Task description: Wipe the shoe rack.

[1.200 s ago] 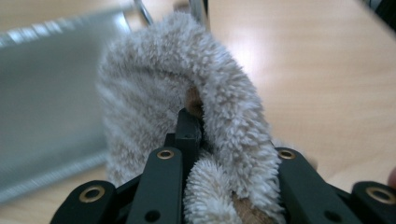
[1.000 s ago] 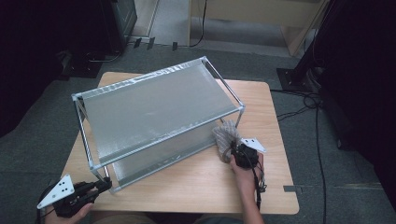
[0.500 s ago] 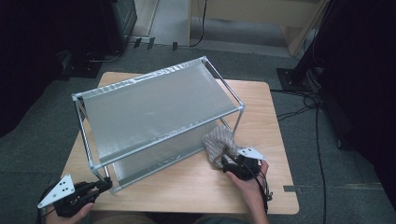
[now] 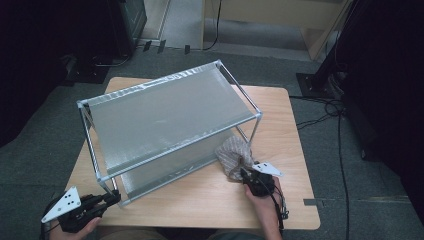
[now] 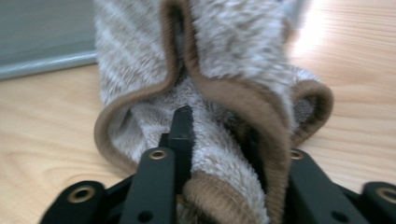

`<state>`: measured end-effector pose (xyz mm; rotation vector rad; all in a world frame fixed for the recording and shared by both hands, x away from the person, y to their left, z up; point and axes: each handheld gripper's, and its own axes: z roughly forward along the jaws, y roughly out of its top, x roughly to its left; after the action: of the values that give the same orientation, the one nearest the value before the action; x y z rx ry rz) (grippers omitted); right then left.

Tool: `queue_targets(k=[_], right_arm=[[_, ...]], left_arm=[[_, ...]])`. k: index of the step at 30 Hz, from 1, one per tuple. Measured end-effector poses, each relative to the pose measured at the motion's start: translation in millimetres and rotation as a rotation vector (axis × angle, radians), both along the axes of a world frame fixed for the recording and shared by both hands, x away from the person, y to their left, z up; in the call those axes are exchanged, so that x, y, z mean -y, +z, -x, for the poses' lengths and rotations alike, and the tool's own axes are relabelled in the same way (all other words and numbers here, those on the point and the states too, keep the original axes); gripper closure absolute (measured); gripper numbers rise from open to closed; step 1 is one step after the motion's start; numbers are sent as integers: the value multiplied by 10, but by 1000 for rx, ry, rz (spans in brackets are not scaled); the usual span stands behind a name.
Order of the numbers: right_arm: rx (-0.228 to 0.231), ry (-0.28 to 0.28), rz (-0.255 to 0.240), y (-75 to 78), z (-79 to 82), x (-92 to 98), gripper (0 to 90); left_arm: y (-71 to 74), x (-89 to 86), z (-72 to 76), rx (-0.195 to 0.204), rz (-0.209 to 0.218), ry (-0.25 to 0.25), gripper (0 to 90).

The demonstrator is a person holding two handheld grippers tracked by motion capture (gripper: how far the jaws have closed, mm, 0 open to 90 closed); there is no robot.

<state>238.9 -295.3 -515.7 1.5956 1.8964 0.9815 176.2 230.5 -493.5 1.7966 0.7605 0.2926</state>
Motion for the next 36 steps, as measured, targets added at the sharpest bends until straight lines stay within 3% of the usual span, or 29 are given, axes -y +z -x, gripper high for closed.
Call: queue_targets(k=[3, 9, 12, 13, 15, 20, 23, 24, 25, 28, 29, 33, 36], right_arm=[[28, -103, 19, 28, 39, 157, 740], [86, -311, -29, 130, 126, 537, 762], [146, -365, -43, 229, 167, 635, 765], [191, -391, -65, 318, 192, 670, 766], [210, -399, -73, 369, 199, 675, 766], [333, -380, -135, 656, 223, 634, 765], [393, -357, -165, 855, 226, 577, 763], [433, -344, -190, 999, 216, 541, 762], [433, -344, -190, 999, 216, 541, 762], [479, -317, -203, 1195, 174, 461, 761], [495, -286, -193, 1296, 123, 381, 759], [519, -241, -179, 1404, 40, 222, 755], [506, -190, -181, 1457, -66, 28, 746]], left_arm=[[-6, 4, -1, 1, 2, 0, 786], [-13, 12, -6, -1, -1, -1, 786], [-18, 16, -7, -6, 1, 1, 785], [-20, 17, -8, -7, 2, 1, 785], [-24, 20, -7, -9, 4, 2, 785], [-31, 28, -8, -8, 3, 3, 785], [-32, 32, -5, -7, -3, 4, 786], [-32, 33, -4, -7, -5, 4, 786], [-32, 35, -3, -7, -6, 5, 786], [-33, 39, -1, -4, -9, 7, 787], [-34, 42, 1, -2, -10, 9, 788], [-33, 51, 5, 5, -20, 8, 789], [-33, 68, 11, 10, -22, 8, 790]])
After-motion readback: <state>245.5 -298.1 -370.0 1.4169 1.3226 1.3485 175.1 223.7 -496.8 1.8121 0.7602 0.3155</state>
